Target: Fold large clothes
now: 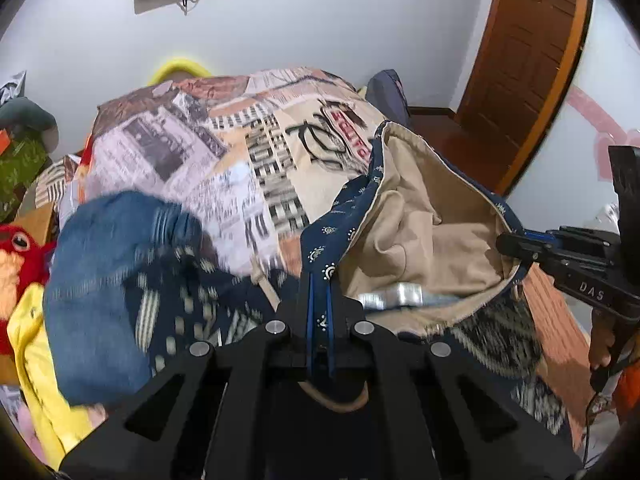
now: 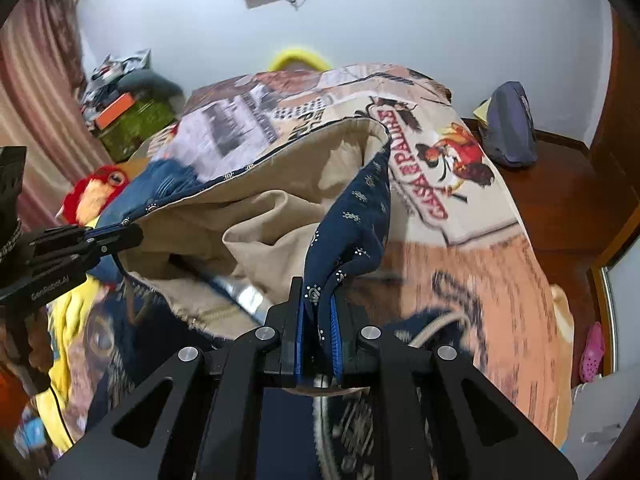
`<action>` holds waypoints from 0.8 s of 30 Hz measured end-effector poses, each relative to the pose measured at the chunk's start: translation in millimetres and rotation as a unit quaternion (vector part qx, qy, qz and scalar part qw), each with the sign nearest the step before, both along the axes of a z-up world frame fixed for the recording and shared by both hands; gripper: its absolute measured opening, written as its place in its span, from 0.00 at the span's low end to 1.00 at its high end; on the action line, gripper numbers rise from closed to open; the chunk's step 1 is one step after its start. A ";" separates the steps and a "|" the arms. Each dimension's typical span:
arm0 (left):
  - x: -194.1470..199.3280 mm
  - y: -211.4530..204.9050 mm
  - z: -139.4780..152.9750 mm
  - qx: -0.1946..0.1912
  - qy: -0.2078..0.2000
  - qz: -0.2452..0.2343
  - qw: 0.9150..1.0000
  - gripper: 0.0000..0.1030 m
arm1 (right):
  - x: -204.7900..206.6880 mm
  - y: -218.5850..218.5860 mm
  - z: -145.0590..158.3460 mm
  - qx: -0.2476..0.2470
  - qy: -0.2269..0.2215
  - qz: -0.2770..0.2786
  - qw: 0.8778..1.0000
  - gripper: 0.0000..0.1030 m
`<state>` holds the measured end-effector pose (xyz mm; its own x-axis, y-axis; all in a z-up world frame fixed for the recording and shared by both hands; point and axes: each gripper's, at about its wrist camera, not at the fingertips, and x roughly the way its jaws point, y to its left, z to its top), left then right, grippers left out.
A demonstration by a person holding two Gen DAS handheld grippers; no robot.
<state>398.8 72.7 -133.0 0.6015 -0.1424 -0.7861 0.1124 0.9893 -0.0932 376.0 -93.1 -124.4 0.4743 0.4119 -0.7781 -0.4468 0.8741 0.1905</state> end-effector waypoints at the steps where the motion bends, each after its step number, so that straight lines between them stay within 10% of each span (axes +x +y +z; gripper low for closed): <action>1: -12.3 0.7 -4.9 0.002 0.003 -0.001 1.000 0.04 | -8.2 -2.4 -4.2 0.003 0.007 0.001 1.000 0.10; 15: -72.0 0.6 -97.4 -0.008 0.108 0.008 0.994 0.04 | -60.5 -20.0 -70.7 -0.027 0.058 -0.001 0.998 0.13; 24: -81.6 -11.4 -53.6 0.001 0.064 -0.025 0.998 0.14 | -62.1 -32.4 -34.9 -0.035 0.012 -0.023 0.999 0.32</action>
